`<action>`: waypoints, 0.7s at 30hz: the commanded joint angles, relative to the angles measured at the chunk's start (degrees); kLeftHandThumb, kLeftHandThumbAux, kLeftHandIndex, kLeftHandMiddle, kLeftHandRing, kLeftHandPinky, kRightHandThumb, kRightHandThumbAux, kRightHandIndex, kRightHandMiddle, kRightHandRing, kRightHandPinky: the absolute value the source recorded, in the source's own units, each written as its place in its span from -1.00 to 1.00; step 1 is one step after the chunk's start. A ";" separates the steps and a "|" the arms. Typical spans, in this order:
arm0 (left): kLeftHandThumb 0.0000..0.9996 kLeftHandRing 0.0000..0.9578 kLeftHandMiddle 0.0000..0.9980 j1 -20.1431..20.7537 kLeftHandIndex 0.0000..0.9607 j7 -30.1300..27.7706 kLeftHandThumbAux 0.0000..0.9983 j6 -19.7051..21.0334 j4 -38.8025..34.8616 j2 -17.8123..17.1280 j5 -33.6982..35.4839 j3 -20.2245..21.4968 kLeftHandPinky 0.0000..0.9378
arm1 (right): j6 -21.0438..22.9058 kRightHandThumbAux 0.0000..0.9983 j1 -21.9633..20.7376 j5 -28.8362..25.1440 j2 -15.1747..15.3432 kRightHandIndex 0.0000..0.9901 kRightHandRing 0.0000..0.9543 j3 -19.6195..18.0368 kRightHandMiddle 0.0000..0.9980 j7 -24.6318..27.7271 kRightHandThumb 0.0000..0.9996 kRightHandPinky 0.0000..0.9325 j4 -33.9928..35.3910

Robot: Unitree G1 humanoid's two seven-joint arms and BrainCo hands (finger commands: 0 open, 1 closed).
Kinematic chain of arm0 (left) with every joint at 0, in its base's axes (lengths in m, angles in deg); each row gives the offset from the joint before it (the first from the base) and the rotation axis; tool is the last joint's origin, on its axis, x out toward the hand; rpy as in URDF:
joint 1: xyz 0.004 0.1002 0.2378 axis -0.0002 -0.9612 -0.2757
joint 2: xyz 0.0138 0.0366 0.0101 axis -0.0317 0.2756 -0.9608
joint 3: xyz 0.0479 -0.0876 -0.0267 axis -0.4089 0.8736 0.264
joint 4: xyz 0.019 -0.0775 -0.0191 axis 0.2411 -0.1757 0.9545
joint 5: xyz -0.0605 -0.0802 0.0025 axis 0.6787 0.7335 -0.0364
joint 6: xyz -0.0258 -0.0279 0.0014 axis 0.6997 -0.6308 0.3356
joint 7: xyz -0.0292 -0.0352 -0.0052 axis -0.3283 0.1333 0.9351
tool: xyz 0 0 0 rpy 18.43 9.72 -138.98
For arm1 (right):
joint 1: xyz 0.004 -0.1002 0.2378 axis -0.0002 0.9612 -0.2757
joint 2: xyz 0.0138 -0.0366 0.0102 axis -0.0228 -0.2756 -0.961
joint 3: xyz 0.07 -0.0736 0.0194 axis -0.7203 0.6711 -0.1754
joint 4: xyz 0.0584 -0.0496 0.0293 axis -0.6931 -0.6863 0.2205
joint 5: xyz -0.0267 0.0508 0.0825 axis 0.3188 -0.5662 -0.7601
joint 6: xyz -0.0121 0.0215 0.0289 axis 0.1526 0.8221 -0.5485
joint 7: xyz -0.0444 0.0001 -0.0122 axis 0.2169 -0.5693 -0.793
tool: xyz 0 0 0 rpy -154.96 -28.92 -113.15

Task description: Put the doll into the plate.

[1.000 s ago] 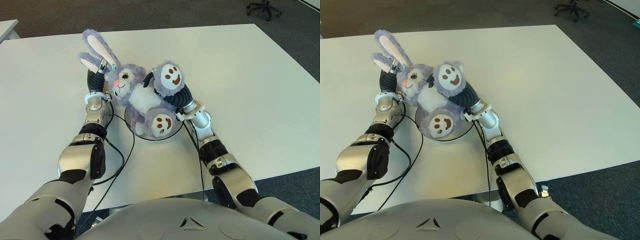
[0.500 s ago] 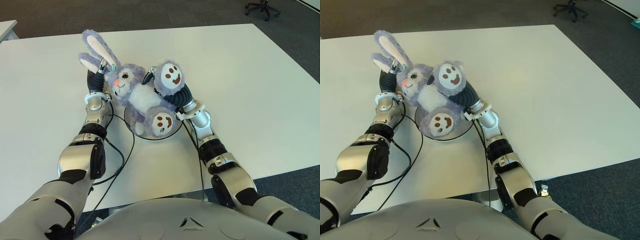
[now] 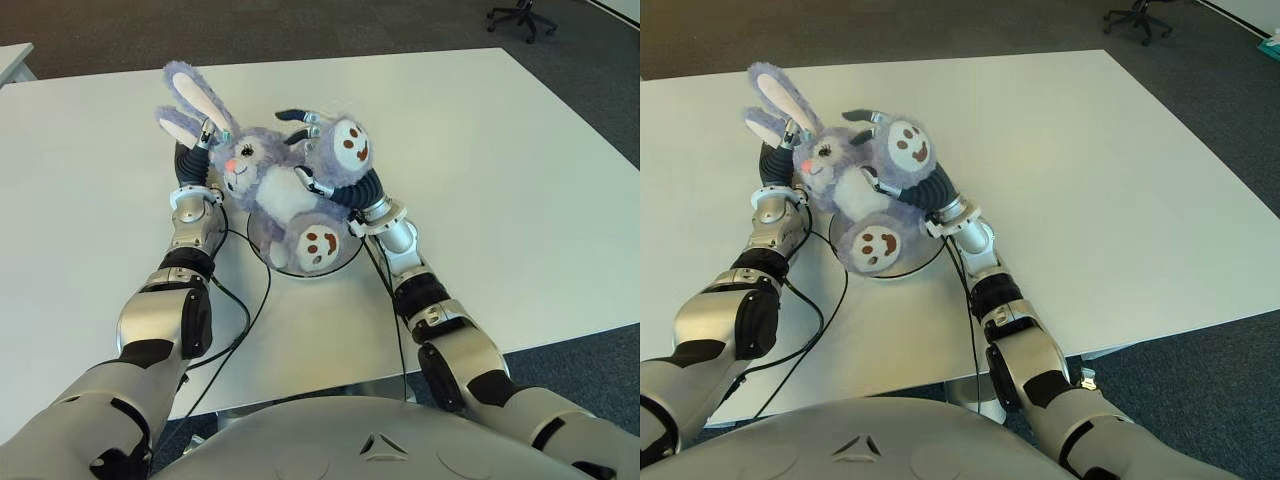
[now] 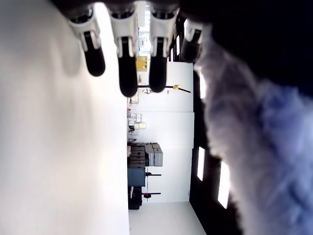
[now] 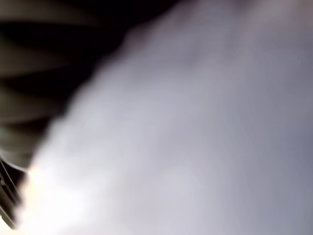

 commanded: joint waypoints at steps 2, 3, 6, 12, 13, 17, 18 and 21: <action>-1.00 -0.43 -0.53 -4.31 -0.77 0.68 -0.15 2.93 3.69 1.98 0.36 0.39 -0.24 | -0.35 0.03 2.89 3.04 0.15 -1.00 -1.00 0.00 -1.00 -2.54 -0.62 -1.00 -3.30; -1.00 -0.41 -0.52 -4.30 -0.77 0.62 -0.15 2.90 3.71 1.99 0.38 0.41 -0.24 | -0.31 0.01 2.85 3.11 0.16 -1.00 -1.00 0.06 -1.00 -2.75 -0.63 -1.00 -3.34; -1.00 -0.40 -0.51 -4.30 -0.78 0.15 -0.15 2.82 3.76 1.95 0.51 0.48 -0.27 | -0.23 -0.02 2.78 3.03 0.07 -1.00 -1.00 0.20 -1.00 -3.20 -0.63 -1.00 -3.41; -1.00 -0.44 -0.50 -4.30 -0.79 -0.39 -0.18 3.05 3.83 1.76 0.57 0.37 -0.49 | -0.29 -0.16 2.59 3.02 -0.18 -1.00 -1.00 0.06 -1.00 -4.30 -0.63 -1.00 -3.38; -1.00 -0.45 -0.50 -4.30 -0.79 -0.35 -0.19 3.12 3.83 1.74 0.53 0.33 -0.51 | -0.31 -0.19 2.58 3.01 -0.18 -1.00 -1.00 0.05 -1.00 -4.44 -0.63 -1.00 -3.36; -1.00 -0.42 -0.49 -4.16 -0.78 -0.21 -0.19 3.55 3.90 1.56 0.44 0.26 -0.36 | -0.39 -0.23 2.40 2.66 -0.38 -1.00 -1.00 0.07 -1.00 -4.78 -0.61 -1.00 -3.63; -1.00 -0.41 -0.49 -4.13 -0.78 -0.13 -0.19 3.66 3.91 1.55 0.43 0.25 -0.32 | -0.47 -0.23 2.40 2.53 -0.42 -1.00 -1.00 0.07 -1.00 -4.83 -0.61 -1.00 -3.70; -1.00 -0.39 -0.48 -4.11 -0.77 -0.07 -0.18 3.76 3.87 1.55 0.42 0.23 -0.32 | -0.47 -0.25 2.42 2.16 -0.41 -1.00 -1.00 0.12 -1.00 -4.80 -0.60 -1.00 -3.60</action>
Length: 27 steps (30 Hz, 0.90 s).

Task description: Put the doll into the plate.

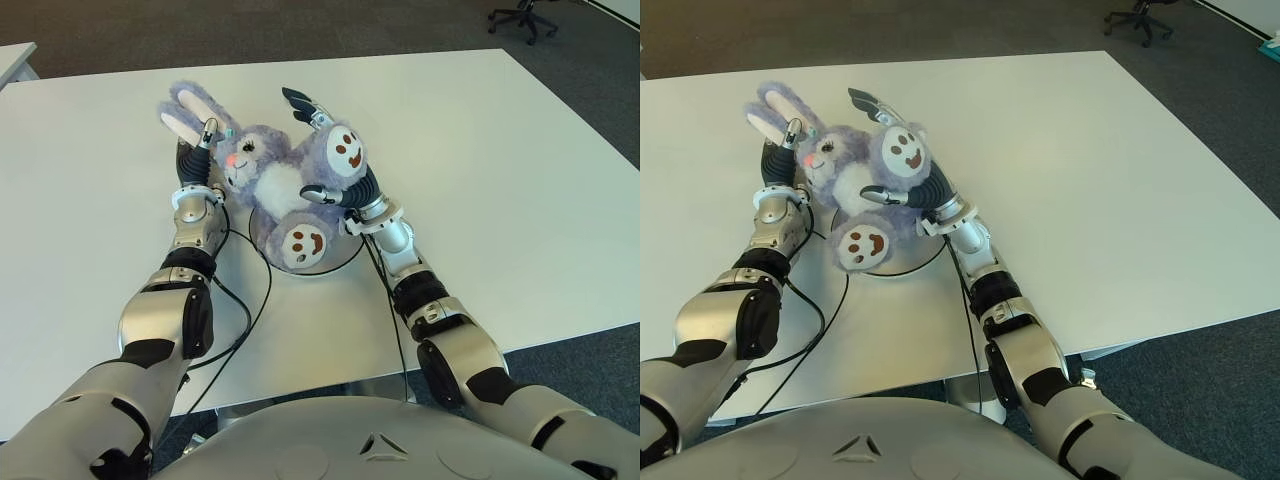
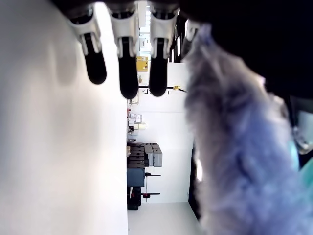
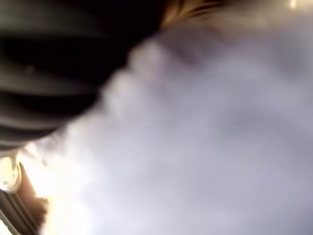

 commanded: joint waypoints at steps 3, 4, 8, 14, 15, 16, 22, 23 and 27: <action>-1.00 -0.38 -0.48 -4.24 -0.77 -0.13 -0.17 3.68 3.72 1.42 0.17 0.15 -0.34 | -0.23 -0.26 3.35 -0.34 -0.35 -1.00 -1.00 0.15 -1.00 -0.30 -0.60 -1.00 -2.53; -1.00 -0.38 -0.48 -4.22 -0.77 -0.16 -0.18 3.70 3.75 1.39 0.18 0.16 -0.36 | -0.21 -0.26 3.32 -0.23 -0.40 -1.00 -1.00 0.13 -1.00 -0.46 -0.60 -1.00 -2.61; -1.00 -0.40 -0.49 -4.21 -0.77 -0.25 -0.18 3.69 3.75 1.38 0.20 0.15 -0.42 | -0.28 -0.27 3.36 0.28 -0.48 -1.00 -1.00 -0.05 -1.00 -1.26 -0.60 -1.00 -2.48; -1.00 -0.42 -0.50 -4.21 -0.79 -0.26 -0.19 3.74 3.67 1.38 0.13 0.07 -0.35 | -0.38 -0.27 3.33 0.67 -0.46 -1.00 -1.00 -0.10 -1.00 -2.24 -0.58 -1.00 -2.35; -1.00 -0.40 -0.50 -4.20 -0.79 -0.25 -0.19 3.77 3.67 1.37 0.13 0.06 -0.29 | -0.36 -0.27 3.35 0.66 -0.45 -1.00 -1.00 -0.08 -1.00 -2.31 -0.57 -1.00 -2.30; -1.00 -0.40 -0.50 -4.19 -0.79 -0.25 -0.20 3.79 3.66 1.36 0.13 0.06 -0.27 | -0.35 -0.26 3.36 0.66 -0.44 -1.00 -1.00 -0.06 -1.00 -2.38 -0.57 -1.00 -2.27; -1.00 -0.39 -0.50 -4.18 -0.78 -0.26 -0.19 3.87 3.67 1.27 0.15 0.06 -0.39 | -0.22 -0.26 3.53 0.35 -0.56 -1.00 -1.00 0.05 -1.00 -2.62 -0.56 -1.00 -2.13; -1.00 -0.39 -0.50 -4.19 -0.78 -0.27 -0.19 3.87 3.67 1.26 0.15 0.07 -0.39 | -0.20 -0.25 3.54 0.30 -0.60 -1.00 -1.00 0.05 -1.00 -2.64 -0.56 -1.00 -2.13; -1.00 -0.40 -0.49 -4.21 -0.78 -0.25 -0.20 3.84 3.66 1.24 0.12 0.05 -0.43 | -0.15 -0.26 3.58 0.09 -0.72 -1.00 -1.00 -0.01 -1.00 -2.70 -0.57 -1.00 -2.06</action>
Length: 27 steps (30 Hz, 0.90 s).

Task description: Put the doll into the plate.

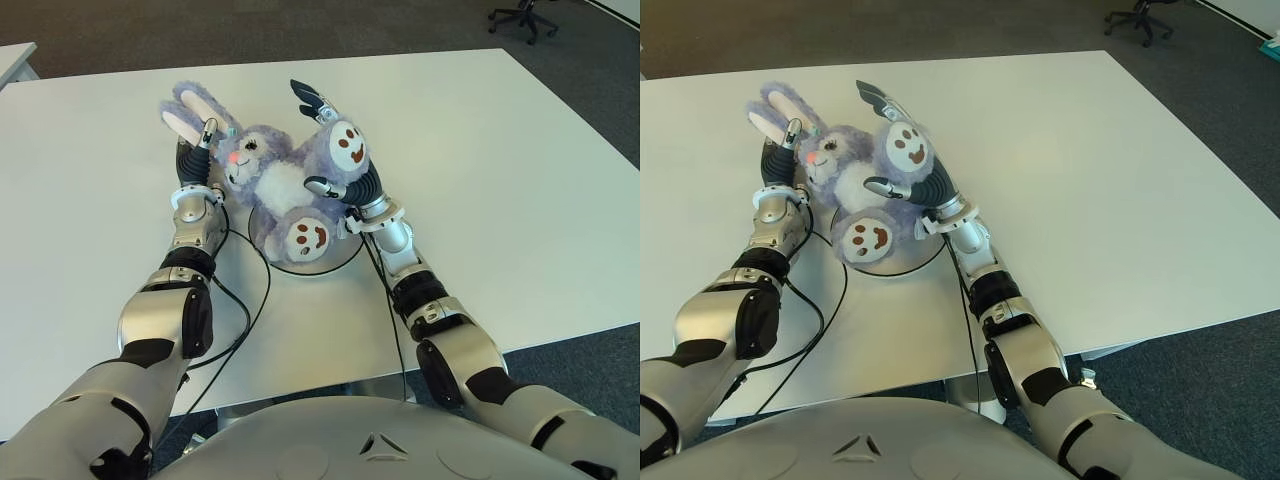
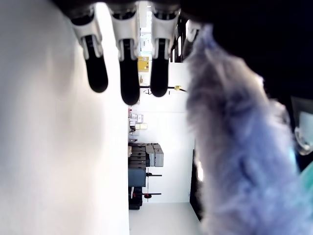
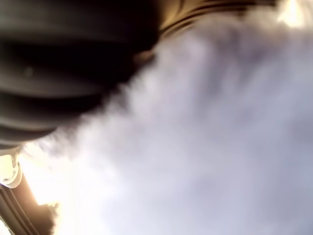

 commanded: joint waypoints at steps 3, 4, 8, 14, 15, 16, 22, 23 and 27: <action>-1.00 -0.41 -0.50 -4.28 -0.78 -0.23 -0.20 3.62 3.59 1.35 0.06 0.03 -0.43 | 0.02 -0.27 3.52 -0.04 -0.58 -1.00 -1.00 -0.03 -1.00 -0.48 -0.61 -1.00 -1.99; -1.00 -0.41 -0.50 -4.28 -0.78 -0.23 -0.20 3.63 3.59 1.35 0.05 0.01 -0.44 | 0.04 -0.27 3.51 -0.09 -0.58 -1.00 -1.00 -0.02 -1.00 -0.46 -0.61 -1.00 -1.95; -1.00 -0.44 -0.51 -4.30 -0.78 -0.20 -0.20 3.63 3.62 1.31 -0.10 -0.14 -0.50 | -0.02 -0.27 3.51 -0.93 -0.62 -1.00 -1.00 0.00 -1.00 -0.02 -0.68 -1.00 -1.69; -1.00 -0.43 -0.51 -4.24 -0.77 -0.02 -0.21 3.79 3.61 1.29 -0.12 -0.29 -0.40 | -0.52 -0.27 3.57 -3.08 -0.86 -1.00 -1.00 0.01 -1.00 0.88 -0.70 -1.00 -1.50; -1.00 -0.42 -0.51 -4.24 -0.77 -0.05 -0.21 3.78 3.60 1.29 -0.11 -0.31 -0.37 | -0.87 -0.28 3.47 -3.54 -0.82 -1.00 -1.00 -0.05 -1.00 1.05 -0.71 -1.00 -1.40; -1.00 -0.42 -0.51 -4.24 -0.77 -0.08 -0.21 3.77 3.59 1.29 -0.09 -0.33 -0.38 | -1.13 -0.28 3.40 -3.90 -0.79 -1.00 -1.00 -0.11 -1.00 1.19 -0.74 -1.00 -1.33; -1.00 -0.42 -0.51 -4.34 -0.77 -0.32 -0.20 3.47 3.54 1.27 -0.05 -0.39 -0.39 | -2.44 -0.28 3.20 -6.18 -0.90 -1.00 -1.00 -0.42 -1.00 2.29 -0.79 -1.00 -0.89; -1.00 -0.42 -0.51 -4.36 -0.77 -0.29 -0.20 3.46 3.54 1.28 -0.04 -0.38 -0.39 | -2.72 -0.28 3.20 -6.61 -1.03 -1.00 -1.00 -0.63 -1.00 2.30 -0.79 -1.00 -0.84; -1.00 -0.43 -0.51 -4.36 -0.77 -0.23 -0.20 3.51 3.53 1.29 0.04 -0.32 -0.43 | -3.48 -0.29 3.25 -7.30 -1.36 -1.00 -1.00 -1.55 -1.00 2.09 -0.76 -1.00 -0.62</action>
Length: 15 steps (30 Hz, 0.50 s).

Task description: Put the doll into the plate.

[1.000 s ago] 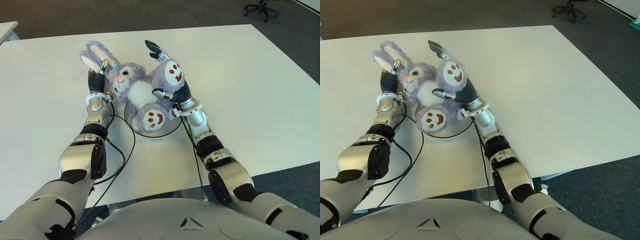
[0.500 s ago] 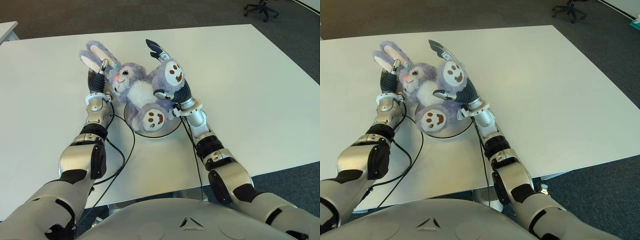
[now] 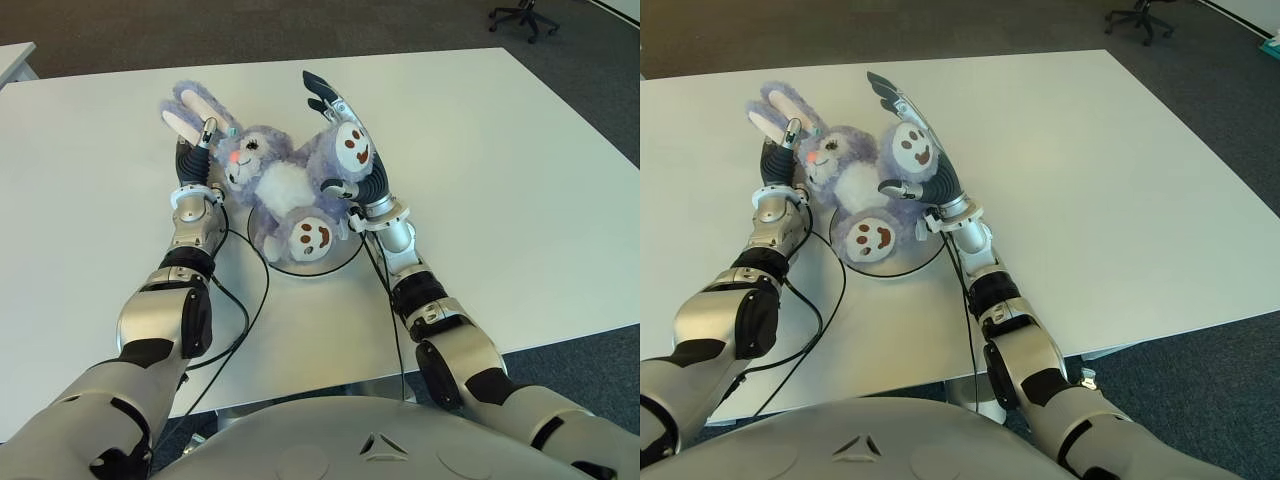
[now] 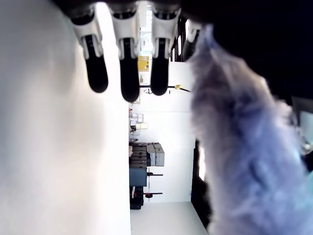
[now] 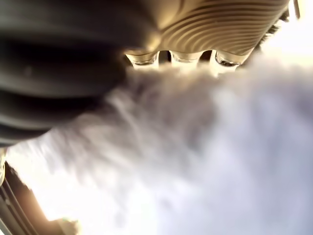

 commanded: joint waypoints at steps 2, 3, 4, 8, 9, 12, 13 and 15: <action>-1.00 -0.42 -0.51 -4.38 -0.77 -0.22 -0.20 3.54 3.56 1.51 0.13 0.16 -0.38 | -1.16 -0.30 3.09 -1.12 -0.96 -1.00 -1.00 -1.12 -1.00 -0.23 -0.75 -1.00 -1.10; -1.00 -0.42 -0.51 -4.37 -0.77 -0.22 -0.20 3.55 3.56 1.52 0.15 0.18 -0.38 | -1.20 -0.31 3.13 -1.10 -1.04 -1.00 -1.00 -1.31 -1.00 -0.29 -0.74 -1.00 -1.02; -1.00 -0.41 -0.51 -4.36 -0.77 -0.22 -0.20 3.55 3.56 1.52 0.18 0.20 -0.38 | -1.15 -0.31 3.20 -1.08 -1.10 -1.00 -1.00 -1.50 -1.00 -0.31 -0.74 -1.00 -0.82; -1.00 -0.41 -0.51 -4.45 -0.77 -0.37 -0.20 3.36 3.50 1.53 0.21 0.23 -0.39 | 0.16 -0.31 3.77 -1.39 -1.36 -1.00 -1.00 -1.97 -1.00 -0.23 -0.73 -1.00 0.52; -1.00 -0.41 -0.51 -4.48 -0.77 -0.45 -0.19 3.30 3.49 1.53 0.21 0.23 -0.39 | 1.07 -0.31 4.21 -1.92 -1.29 -1.00 -1.00 -2.02 -1.00 -0.02 -0.73 -1.00 1.78; -1.00 -0.43 -0.51 -4.62 -0.76 -0.54 -0.19 3.17 3.43 1.54 0.21 0.22 -0.47 | 3.55 -0.29 5.68 -3.52 -1.09 -1.00 -1.00 -1.80 -1.00 0.95 -0.74 -1.00 5.12; -1.00 -0.44 -0.51 -4.67 -0.76 -0.52 -0.19 3.15 3.43 1.54 0.18 0.19 -0.48 | 6.22 -0.29 6.71 -5.55 -1.24 -1.00 -1.00 -1.35 -1.00 1.99 -0.74 -1.00 7.22; -1.00 -0.45 -0.51 -4.77 -0.76 -0.47 -0.20 3.11 3.38 1.58 0.14 0.15 -0.56 | 9.79 -0.24 8.17 -8.09 -1.39 -1.00 -1.00 -0.79 -1.00 3.39 -0.73 -1.00 10.21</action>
